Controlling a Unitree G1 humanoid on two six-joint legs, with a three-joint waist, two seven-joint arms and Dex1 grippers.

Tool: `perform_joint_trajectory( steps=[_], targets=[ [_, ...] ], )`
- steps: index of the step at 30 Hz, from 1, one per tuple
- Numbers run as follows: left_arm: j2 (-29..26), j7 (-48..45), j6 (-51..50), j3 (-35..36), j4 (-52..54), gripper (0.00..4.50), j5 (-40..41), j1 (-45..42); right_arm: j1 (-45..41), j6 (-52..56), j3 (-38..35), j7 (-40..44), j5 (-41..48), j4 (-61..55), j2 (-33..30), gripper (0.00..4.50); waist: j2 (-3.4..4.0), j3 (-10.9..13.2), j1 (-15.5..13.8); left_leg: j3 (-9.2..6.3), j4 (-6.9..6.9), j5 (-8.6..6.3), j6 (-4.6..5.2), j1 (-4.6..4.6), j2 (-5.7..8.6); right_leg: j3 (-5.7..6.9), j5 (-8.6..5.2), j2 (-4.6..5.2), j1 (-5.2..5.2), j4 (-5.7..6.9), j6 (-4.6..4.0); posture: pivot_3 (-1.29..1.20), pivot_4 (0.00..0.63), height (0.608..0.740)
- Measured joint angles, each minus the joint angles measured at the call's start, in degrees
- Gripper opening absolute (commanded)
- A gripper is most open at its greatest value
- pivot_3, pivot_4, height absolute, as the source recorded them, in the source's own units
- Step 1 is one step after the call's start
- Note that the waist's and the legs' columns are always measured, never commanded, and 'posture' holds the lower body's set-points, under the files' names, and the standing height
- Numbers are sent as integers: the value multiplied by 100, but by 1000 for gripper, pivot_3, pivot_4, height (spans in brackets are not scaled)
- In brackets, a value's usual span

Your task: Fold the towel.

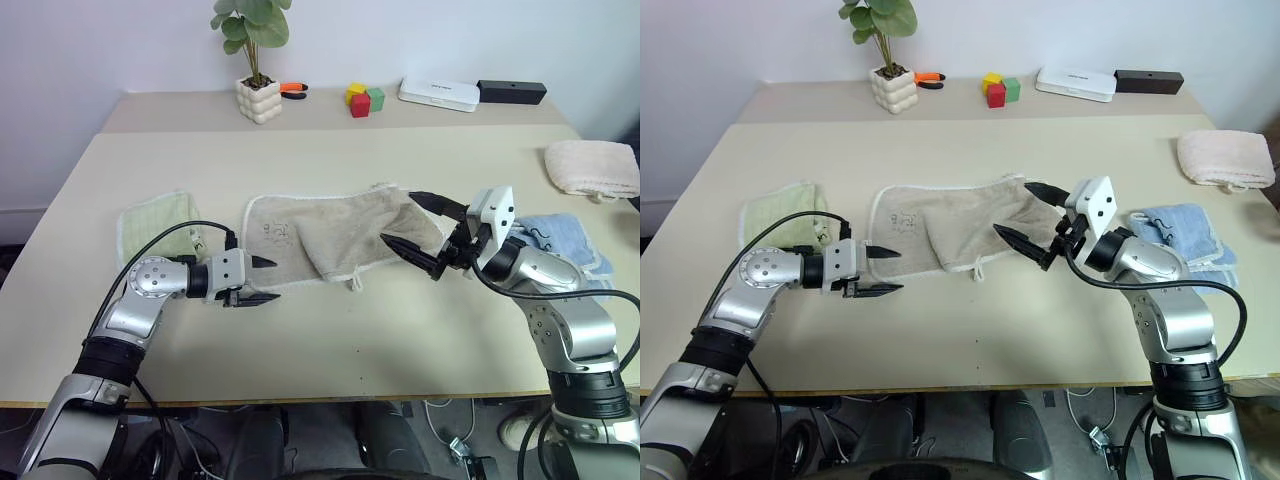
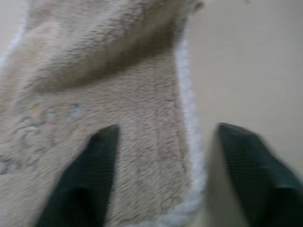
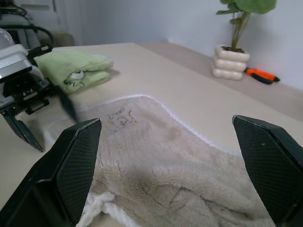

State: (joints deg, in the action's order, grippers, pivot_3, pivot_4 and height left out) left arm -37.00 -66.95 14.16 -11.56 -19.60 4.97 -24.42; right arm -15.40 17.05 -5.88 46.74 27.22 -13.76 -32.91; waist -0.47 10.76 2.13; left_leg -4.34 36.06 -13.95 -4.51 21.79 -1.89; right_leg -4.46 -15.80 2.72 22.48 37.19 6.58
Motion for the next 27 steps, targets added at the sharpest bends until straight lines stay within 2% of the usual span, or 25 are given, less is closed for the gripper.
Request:
perform_joint_trajectory(
  steps=[3, 4, 9, 16, 21, 24, 27],
  targets=[
    [0, 2, -115, -100, 5, 200, -6, -11, 73, -5, -2, -65, -2, 0, 0, 4500, 0, 0, 7, 1, -2, -1, 1, -23, 0, -3, -2, 0, -22, -2, -2, 0, 150, 740],
    [0, 34, -186, -113, 24, 70, -13, -12, 75, -10, -2, -82, -2, 0, 0, 4500, 1, 0, 13, 1, -3, -1, 2, -25, 0, -3, -2, 0, -23, -2, -2, 0, 150, 740],
    [24, 164, -696, -70, 132, 70, 10, -47, 61, -122, 0, -152, -86, 37, 9, 4500, 9, -9, 35, 1, -5, -3, 4, -28, 0, -4, -2, -1, -23, -1, -1, 0, 150, 740],
    [95, 231, -2447, 658, 779, 70, 1113, 353, -86, -475, 55, -114, -581, 555, -23, 4500, -3, 5, 57, 0, -9, -6, 10, 0, -4, -3, 5, -6, 11, 3, 12, 0, 150, 740],
    [-318, 243, -3596, 1541, 1708, 70, 2107, 403, -171, -1691, 719, -85, -2039, 1683, -611, 4500, -8, 9, 32, -1, 2, -6, 10, 62, 0, -1, 9, 0, 63, 1, 23, 0, 150, 740],
    [-415, 312, -4006, 1812, 2009, 70, 2423, 407, -252, -2153, 814, -66, -2415, 2125, -692, 4500, -7, 11, 40, -1, 1, -6, 10, 63, 0, -1, 8, 0, 63, 1, 23, 0, 150, 740],
    [-433, 382, -4251, 2003, 2170, 70, 2657, 471, -425, -2592, 925, 106, -2709, 2245, -1088, 4500, -8, 14, 51, -1, 0, -6, 10, 62, -1, -1, 8, -1, 65, 1, 23, 0, 150, 740]
  ],
)
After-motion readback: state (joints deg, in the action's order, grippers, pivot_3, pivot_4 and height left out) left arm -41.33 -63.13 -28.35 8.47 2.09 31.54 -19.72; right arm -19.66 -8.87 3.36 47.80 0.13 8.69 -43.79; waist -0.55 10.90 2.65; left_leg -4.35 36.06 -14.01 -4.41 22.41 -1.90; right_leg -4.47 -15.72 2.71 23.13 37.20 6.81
